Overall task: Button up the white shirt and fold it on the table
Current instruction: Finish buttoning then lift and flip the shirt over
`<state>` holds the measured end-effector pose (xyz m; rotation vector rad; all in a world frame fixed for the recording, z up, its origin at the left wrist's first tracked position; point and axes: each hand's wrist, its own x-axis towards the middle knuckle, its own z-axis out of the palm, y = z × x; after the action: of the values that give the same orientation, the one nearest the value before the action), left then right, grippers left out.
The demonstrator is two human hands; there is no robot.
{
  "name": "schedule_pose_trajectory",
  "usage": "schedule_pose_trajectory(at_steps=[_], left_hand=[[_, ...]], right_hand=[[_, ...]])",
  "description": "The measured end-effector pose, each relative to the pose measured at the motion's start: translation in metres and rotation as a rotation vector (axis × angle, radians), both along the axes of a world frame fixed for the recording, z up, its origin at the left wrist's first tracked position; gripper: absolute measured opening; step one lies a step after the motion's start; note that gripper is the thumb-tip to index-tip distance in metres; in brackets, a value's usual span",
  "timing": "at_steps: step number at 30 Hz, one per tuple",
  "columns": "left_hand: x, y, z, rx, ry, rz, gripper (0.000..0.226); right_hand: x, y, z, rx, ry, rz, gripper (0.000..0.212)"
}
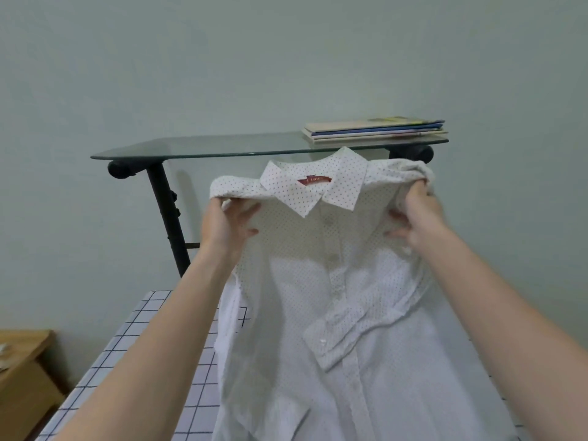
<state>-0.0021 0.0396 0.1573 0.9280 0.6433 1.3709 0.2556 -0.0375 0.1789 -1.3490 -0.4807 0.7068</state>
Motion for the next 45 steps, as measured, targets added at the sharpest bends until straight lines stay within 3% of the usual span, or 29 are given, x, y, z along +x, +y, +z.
schedule_pose_trajectory(at_steps=[3, 18, 26, 32, 38, 42, 45], left_hand=[[-0.004, -0.017, 0.016, 0.054, 0.014, 0.096, 0.033], [-0.054, -0.123, 0.109, 0.355, -0.039, 0.286, 0.024], [-0.065, -0.138, 0.131, 0.412, 0.032, 0.334, 0.029], [-0.059, -0.114, 0.119, 0.323, 0.141, 0.348, 0.033], [-0.043, -0.071, 0.099, 0.211, 0.228, 0.28, 0.034], [-0.036, -0.051, 0.12, 0.269, 0.276, 0.316, 0.037], [-0.034, -0.045, 0.151, 0.386, 0.175, 0.387, 0.038]], right_hand=[[-0.003, -0.013, 0.015, 0.061, -0.035, -0.046, 0.047], [-0.046, -0.147, 0.097, 0.378, -0.463, -0.247, 0.045], [-0.056, -0.178, 0.124, 0.415, -0.575, -0.212, 0.044], [-0.038, -0.158, 0.111, 0.248, -0.621, -0.111, 0.017], [-0.021, -0.09, 0.074, 0.02, -0.53, 0.007, 0.051], [-0.023, -0.059, 0.093, 0.141, -0.483, -0.078, 0.049], [-0.01, -0.047, 0.115, 0.286, -0.479, -0.231, 0.049]])
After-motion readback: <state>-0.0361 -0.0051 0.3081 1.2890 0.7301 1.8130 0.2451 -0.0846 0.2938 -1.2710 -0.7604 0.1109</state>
